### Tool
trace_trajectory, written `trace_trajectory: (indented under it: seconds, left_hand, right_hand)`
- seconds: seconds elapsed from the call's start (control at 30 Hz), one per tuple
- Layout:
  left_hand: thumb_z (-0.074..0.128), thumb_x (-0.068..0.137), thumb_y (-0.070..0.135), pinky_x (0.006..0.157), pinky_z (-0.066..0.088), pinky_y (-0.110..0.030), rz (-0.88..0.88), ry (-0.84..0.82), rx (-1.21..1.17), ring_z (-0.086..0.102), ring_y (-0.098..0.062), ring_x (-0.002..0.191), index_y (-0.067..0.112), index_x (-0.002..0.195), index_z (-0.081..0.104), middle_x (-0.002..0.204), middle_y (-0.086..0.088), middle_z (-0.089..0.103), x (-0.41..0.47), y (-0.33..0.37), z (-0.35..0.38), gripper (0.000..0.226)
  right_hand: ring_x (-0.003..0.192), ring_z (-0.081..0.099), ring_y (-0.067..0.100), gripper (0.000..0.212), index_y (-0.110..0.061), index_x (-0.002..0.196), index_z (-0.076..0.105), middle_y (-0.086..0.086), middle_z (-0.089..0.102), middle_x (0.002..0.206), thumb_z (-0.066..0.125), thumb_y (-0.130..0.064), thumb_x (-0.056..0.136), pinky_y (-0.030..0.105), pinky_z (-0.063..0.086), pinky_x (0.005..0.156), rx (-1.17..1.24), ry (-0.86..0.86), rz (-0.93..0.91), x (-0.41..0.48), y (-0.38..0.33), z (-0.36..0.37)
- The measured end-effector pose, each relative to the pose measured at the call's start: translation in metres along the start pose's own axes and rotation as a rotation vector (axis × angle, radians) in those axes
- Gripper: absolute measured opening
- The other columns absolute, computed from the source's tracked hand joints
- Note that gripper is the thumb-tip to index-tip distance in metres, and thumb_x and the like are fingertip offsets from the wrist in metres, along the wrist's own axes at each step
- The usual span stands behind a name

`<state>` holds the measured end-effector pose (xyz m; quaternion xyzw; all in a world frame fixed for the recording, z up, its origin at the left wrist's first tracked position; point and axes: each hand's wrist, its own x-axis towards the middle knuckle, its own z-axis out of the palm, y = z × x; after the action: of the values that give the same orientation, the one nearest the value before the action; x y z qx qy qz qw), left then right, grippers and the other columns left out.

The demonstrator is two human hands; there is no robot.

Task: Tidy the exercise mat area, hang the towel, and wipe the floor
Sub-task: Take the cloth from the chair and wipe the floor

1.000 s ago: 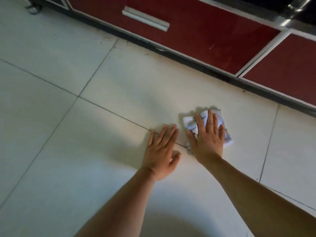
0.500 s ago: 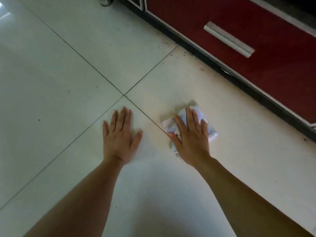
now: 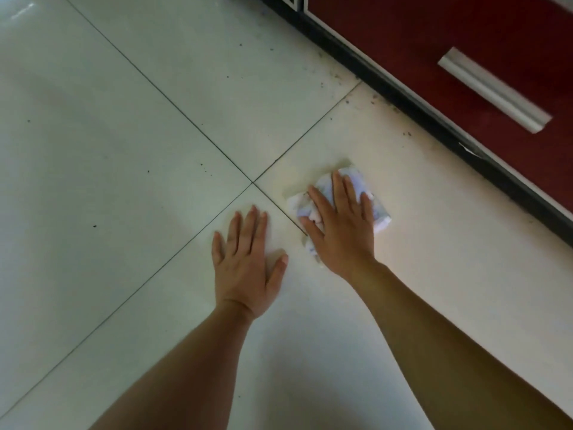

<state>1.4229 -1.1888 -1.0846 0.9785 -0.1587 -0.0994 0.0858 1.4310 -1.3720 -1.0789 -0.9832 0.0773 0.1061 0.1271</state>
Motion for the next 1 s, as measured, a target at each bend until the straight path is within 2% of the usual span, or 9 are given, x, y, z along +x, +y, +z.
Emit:
trace_trajectory:
  seconds: [0.1, 0.2, 0.33, 0.43, 0.53, 0.63, 0.8, 1.0]
  left_hand:
    - [0.028, 0.085, 0.055, 0.114, 0.005, -0.049, -0.005, -0.008, 0.006, 0.007, -0.023, 0.144, 0.02, 0.148, 0.017, 0.157, 0.0, 0.014, 0.0, 0.0, 0.0, 0.073]
    - [0.028, 0.085, 0.055, 0.113, 0.005, -0.049, -0.003, -0.01, 0.01, 0.008, -0.024, 0.144, 0.019, 0.148, 0.018, 0.157, -0.001, 0.015, 0.0, -0.001, 0.0, 0.073]
    - [0.026, 0.085, 0.055, 0.113, 0.008, -0.051, -0.001, -0.015, 0.003, 0.011, -0.025, 0.144, 0.018, 0.148, 0.019, 0.157, -0.002, 0.016, 0.001, 0.0, -0.001, 0.073]
    - [0.026, 0.085, 0.054, 0.112, 0.009, -0.052, 0.005, -0.021, 0.001, 0.011, -0.026, 0.144, 0.018, 0.148, 0.02, 0.157, -0.002, 0.015, 0.001, 0.001, -0.001, 0.073]
    - [0.025, 0.085, 0.055, 0.112, 0.007, -0.051, 0.0, -0.022, 0.01, 0.01, -0.026, 0.144, 0.02, 0.148, 0.019, 0.157, -0.002, 0.014, 0.001, 0.001, -0.001, 0.073]
    - [0.025, 0.085, 0.054, 0.112, 0.006, -0.05, -0.002, -0.007, 0.004, 0.011, -0.026, 0.143, 0.021, 0.148, 0.019, 0.157, -0.001, 0.015, 0.001, 0.001, 0.001, 0.071]
    - [0.026, 0.086, 0.053, 0.112, 0.007, -0.05, -0.007, 0.005, 0.002, 0.012, -0.027, 0.143, 0.019, 0.147, 0.019, 0.156, -0.002, 0.017, 0.002, 0.001, 0.001, 0.071]
    - [0.027, 0.085, 0.052, 0.112, 0.009, -0.051, 0.003, 0.003, 0.001, 0.013, -0.027, 0.143, 0.018, 0.147, 0.02, 0.156, -0.003, 0.018, 0.001, 0.001, 0.0, 0.071]
  right_hand:
    - [0.145, 0.002, 0.03, 0.056, -0.029, 0.146, 0.023, 0.01, 0.007, 0.157, 0.026, -0.053, 0.095, 0.051, 0.008, 0.114, 0.024, 0.026, 0.009, 0.028, -0.014, -0.002]
    - [0.144, 0.01, 0.03, 0.049, -0.029, 0.14, 0.034, 0.009, 0.015, 0.156, 0.034, -0.048, 0.095, 0.051, 0.016, 0.112, 0.069, 0.059, -0.014, 0.025, -0.013, -0.001]
    - [0.138, 0.024, 0.03, 0.045, -0.028, 0.131, 0.045, 0.008, 0.028, 0.15, 0.036, -0.046, 0.091, 0.051, 0.028, 0.107, 0.131, 0.091, 0.035, -0.03, -0.012, 0.012]
    - [0.135, 0.03, 0.031, 0.047, -0.029, 0.131, 0.043, 0.008, 0.032, 0.147, 0.032, -0.047, 0.089, 0.052, 0.03, 0.108, 0.134, 0.087, 0.126, -0.081, -0.008, 0.021]
    - [0.136, 0.027, 0.03, 0.048, -0.028, 0.132, 0.043, 0.009, 0.031, 0.148, 0.033, -0.048, 0.089, 0.049, 0.025, 0.11, 0.099, 0.1, 0.171, -0.087, -0.004, 0.025]
    - [0.138, 0.023, 0.031, 0.051, -0.027, 0.133, 0.045, 0.011, 0.029, 0.15, 0.031, -0.05, 0.089, 0.049, 0.021, 0.108, 0.113, 0.174, 0.237, -0.042, -0.006, 0.016]
    - [0.145, 0.003, 0.027, 0.053, -0.028, 0.144, 0.027, 0.009, 0.007, 0.157, 0.029, -0.049, 0.096, 0.05, 0.006, 0.114, 0.08, 0.104, 0.143, 0.04, -0.01, -0.005]
    - [0.144, 0.005, 0.027, 0.049, -0.03, 0.142, 0.032, 0.008, 0.012, 0.156, 0.035, -0.043, 0.095, 0.05, 0.006, 0.114, 0.158, 0.102, 0.124, -0.012, -0.018, 0.007]
